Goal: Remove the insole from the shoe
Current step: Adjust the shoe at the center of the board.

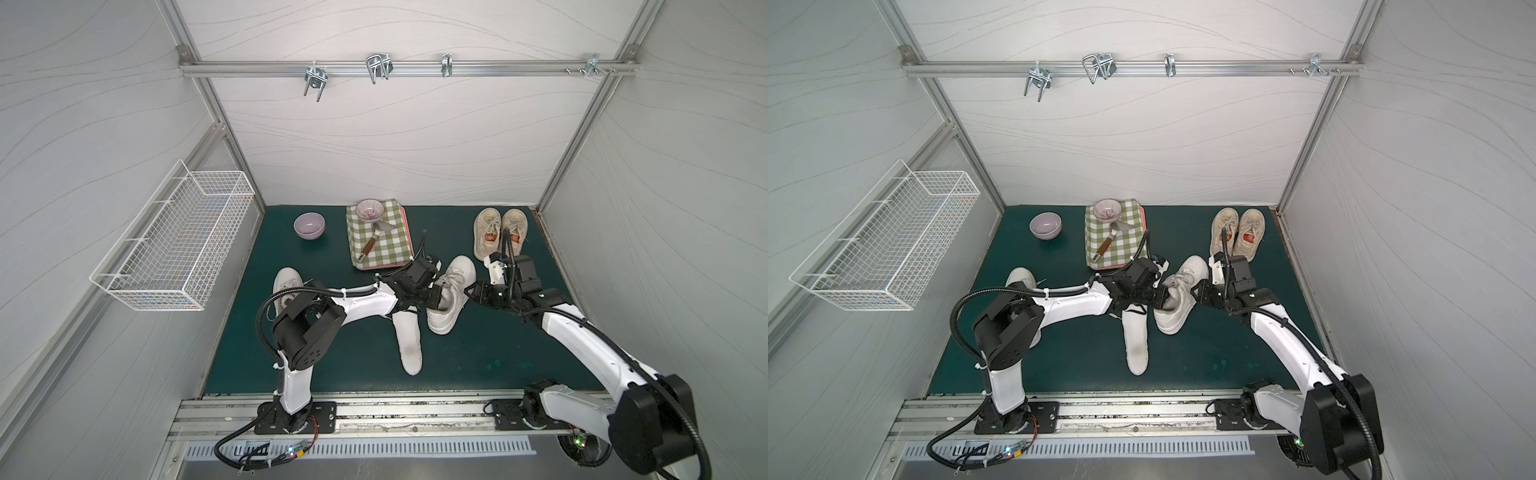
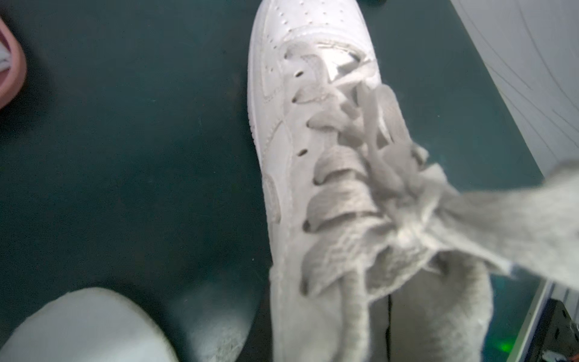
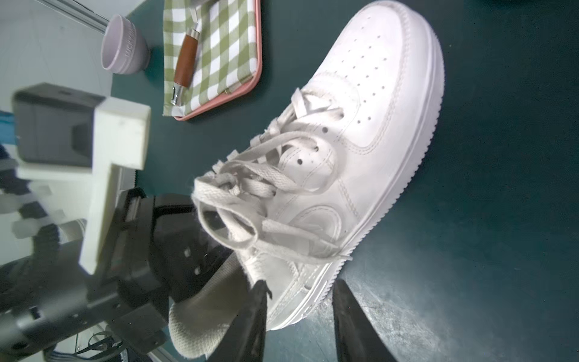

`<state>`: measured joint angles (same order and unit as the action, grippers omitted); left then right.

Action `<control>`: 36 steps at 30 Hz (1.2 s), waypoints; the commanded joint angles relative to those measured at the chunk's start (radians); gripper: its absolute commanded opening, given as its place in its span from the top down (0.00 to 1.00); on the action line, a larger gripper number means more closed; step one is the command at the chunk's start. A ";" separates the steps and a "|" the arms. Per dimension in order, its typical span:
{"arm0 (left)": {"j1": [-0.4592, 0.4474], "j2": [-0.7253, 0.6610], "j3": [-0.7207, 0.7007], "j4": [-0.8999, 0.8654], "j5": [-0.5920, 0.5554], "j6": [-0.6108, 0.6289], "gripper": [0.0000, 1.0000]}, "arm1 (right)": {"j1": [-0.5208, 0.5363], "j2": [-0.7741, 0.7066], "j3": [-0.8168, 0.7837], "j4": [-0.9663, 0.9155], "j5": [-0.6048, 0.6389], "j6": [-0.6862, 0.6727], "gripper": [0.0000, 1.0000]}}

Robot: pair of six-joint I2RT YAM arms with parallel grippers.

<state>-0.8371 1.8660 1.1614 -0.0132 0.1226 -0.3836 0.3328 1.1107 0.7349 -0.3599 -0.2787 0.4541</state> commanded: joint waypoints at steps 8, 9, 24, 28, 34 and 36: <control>0.013 -0.068 -0.079 0.087 0.151 0.137 1.00 | 0.106 -0.032 -0.069 0.039 -0.030 -0.031 0.66; 0.013 -0.069 -0.085 0.095 0.157 0.135 1.00 | 0.118 -0.034 -0.075 0.044 -0.027 -0.029 0.67; 0.013 -0.092 -0.114 0.119 0.192 0.152 1.00 | 0.147 -0.043 -0.032 0.043 0.023 -0.053 0.74; 0.013 -0.093 -0.114 0.124 0.198 0.152 1.00 | 0.166 -0.016 -0.020 0.052 0.019 -0.050 0.73; 0.013 -0.087 -0.111 0.131 0.216 0.149 1.00 | 0.181 0.015 -0.020 0.068 0.021 -0.049 0.74; 0.013 -0.087 -0.115 0.142 0.219 0.144 1.00 | 0.186 0.030 -0.017 0.068 0.025 -0.048 0.74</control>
<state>-0.8204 1.8046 1.0512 0.0830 0.2825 -0.2558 0.5083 1.1210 0.6930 -0.3080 -0.2634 0.4183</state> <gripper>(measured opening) 0.106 0.261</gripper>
